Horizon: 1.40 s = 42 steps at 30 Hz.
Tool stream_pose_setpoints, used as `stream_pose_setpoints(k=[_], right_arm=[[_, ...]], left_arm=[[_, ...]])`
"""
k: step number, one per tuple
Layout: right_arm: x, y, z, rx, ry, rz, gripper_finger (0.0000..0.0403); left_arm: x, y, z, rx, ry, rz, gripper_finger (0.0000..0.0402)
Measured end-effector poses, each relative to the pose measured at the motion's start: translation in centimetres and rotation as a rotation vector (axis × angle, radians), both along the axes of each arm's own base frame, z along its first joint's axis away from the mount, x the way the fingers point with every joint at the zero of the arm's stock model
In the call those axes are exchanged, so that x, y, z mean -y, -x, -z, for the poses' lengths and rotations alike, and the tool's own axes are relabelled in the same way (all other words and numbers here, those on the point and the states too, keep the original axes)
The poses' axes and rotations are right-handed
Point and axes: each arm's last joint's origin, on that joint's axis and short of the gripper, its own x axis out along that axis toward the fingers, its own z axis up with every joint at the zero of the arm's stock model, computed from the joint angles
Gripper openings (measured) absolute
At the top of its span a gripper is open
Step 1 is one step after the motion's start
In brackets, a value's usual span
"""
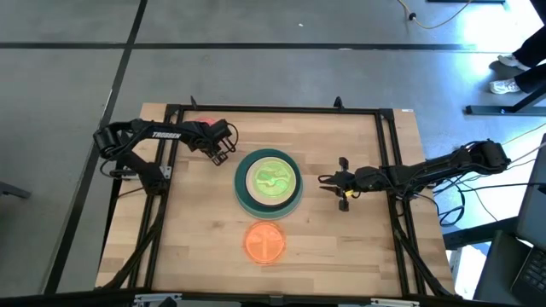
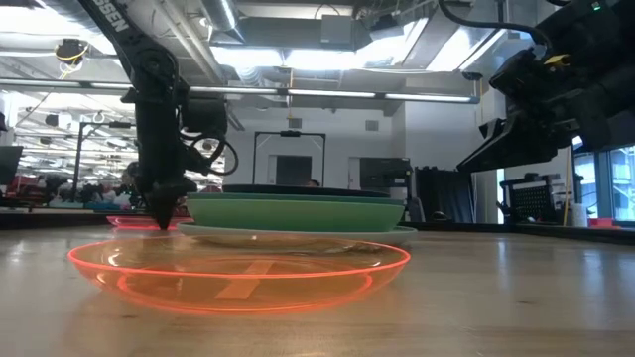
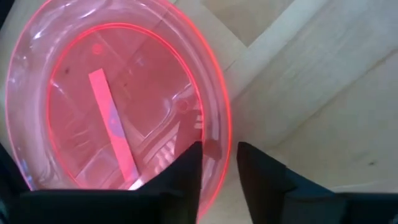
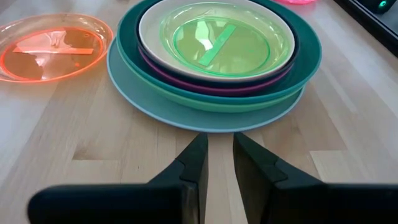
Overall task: Stack plastic plates
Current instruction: Stack the light pink plate on the light green plate
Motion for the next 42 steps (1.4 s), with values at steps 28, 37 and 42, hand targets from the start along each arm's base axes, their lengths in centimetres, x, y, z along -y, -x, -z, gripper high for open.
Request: stream_pose_setpoints(k=[28,37,42], right_arm=[[0.0,0.0,0.0,0.000,0.004,0.007,0.0067],[0.0,0.0,0.0,0.000,0.004,0.007,0.0067],[0.0,0.0,0.0,0.000,0.004,0.007,0.0067]], left_arm=[[1.6,-2.0,-2.1,-0.084,-0.003,0.106,0.0003],[3.8,-5.8,-5.7,-0.017,-0.071,0.245,0.0004],[6.0,-8.1,-8.2,0.049,-0.101,0.345,0.0004]])
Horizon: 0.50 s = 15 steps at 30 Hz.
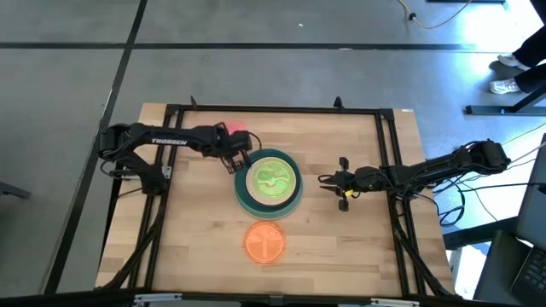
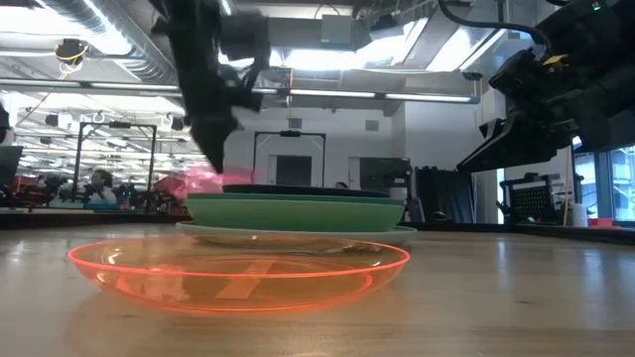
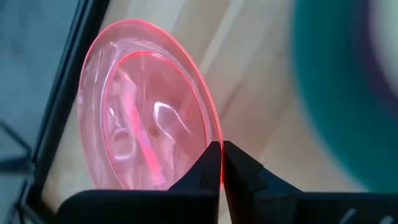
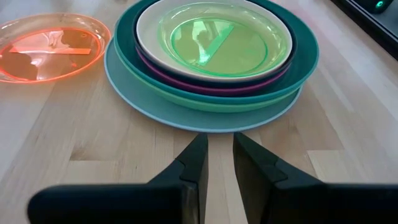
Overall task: Stack plastic plates
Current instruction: Stack the light pink plate on the light green plate
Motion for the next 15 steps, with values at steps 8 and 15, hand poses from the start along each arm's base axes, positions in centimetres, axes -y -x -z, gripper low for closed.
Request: stream_pose_setpoints(k=[8,15], right_arm=[[0.0,0.0,0.0,-0.001,0.000,0.000,0.0067],[0.0,0.0,0.0,0.000,0.000,0.000,0.0067]], left_arm=[[5.4,-2.6,-2.4,0.113,0.078,0.258,0.0004],[9.8,-3.2,-2.8,0.171,0.081,0.410,0.0004]])
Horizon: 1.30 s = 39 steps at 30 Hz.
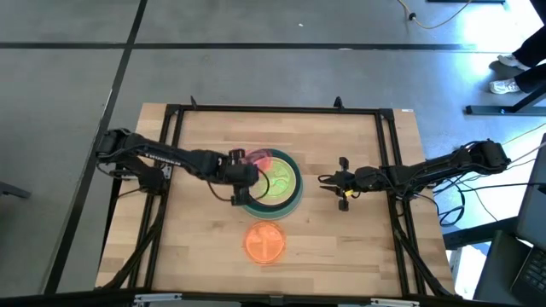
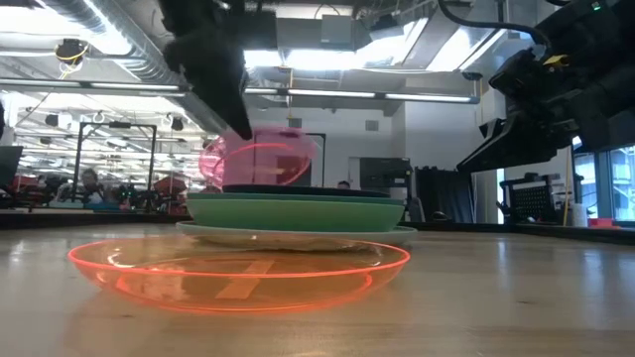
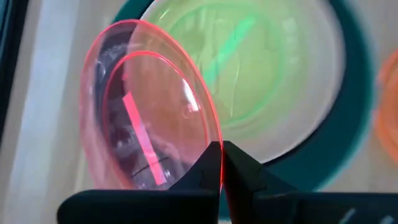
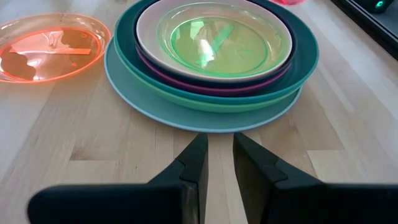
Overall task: Stack plastic plates
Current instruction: Stack the light pink plate on the light green plate
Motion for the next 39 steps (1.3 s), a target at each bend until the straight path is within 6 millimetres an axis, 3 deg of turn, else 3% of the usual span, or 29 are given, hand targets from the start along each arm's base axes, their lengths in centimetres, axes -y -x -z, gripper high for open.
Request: stream_pose_setpoints(k=[13,24,31,39], right_arm=[[0.0,0.0,0.0,0.001,-0.002,0.001,0.0067],[0.0,0.0,0.0,0.000,-0.004,0.002,0.0067],[0.0,0.0,0.0,0.000,-0.005,0.003,0.0067],[0.0,0.0,0.0,0.000,-0.006,0.003,0.0067]], left_arm=[[5.0,-2.8,-1.0,0.323,-0.001,0.214,0.0004],[4.8,-4.3,3.4,0.171,-0.036,0.209,0.0004],[4.5,-4.2,3.4,0.154,-0.040,0.193,0.0015],[4.6,-4.0,3.3,0.151,0.001,0.176,0.0090]])
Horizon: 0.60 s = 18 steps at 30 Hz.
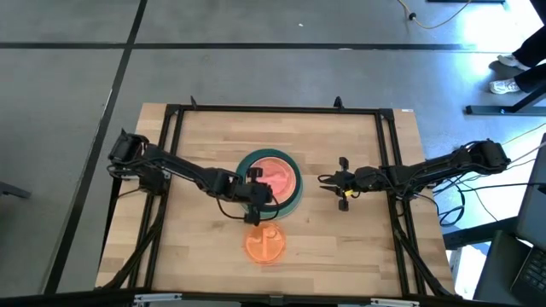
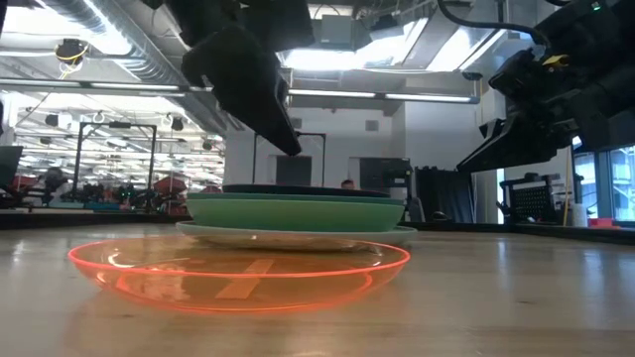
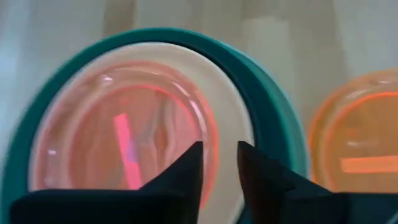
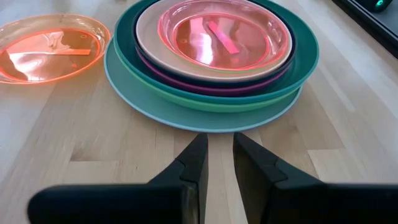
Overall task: Stack plastic plates
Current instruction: Stack the light pink plate on the light green plate, then stack the light orange plate on the light pink plate
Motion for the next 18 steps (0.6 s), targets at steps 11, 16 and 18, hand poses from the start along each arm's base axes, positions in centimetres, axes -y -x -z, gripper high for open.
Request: stream_pose_setpoints(k=[11,16,18], right_arm=[[0.0,0.0,0.0,-0.003,0.000,0.000,0.0067],[0.0,0.0,0.0,-0.003,-0.001,0.000,0.0067],[0.0,0.0,0.0,-0.002,-0.001,0.000,0.0067]], left_arm=[[4.5,1.3,-1.1,-0.025,0.323,-0.003,0.0127],[7.9,2.9,-0.8,-0.034,0.348,-0.031,0.0122],[9.0,3.5,-0.7,-0.018,0.336,-0.054,0.0120]])
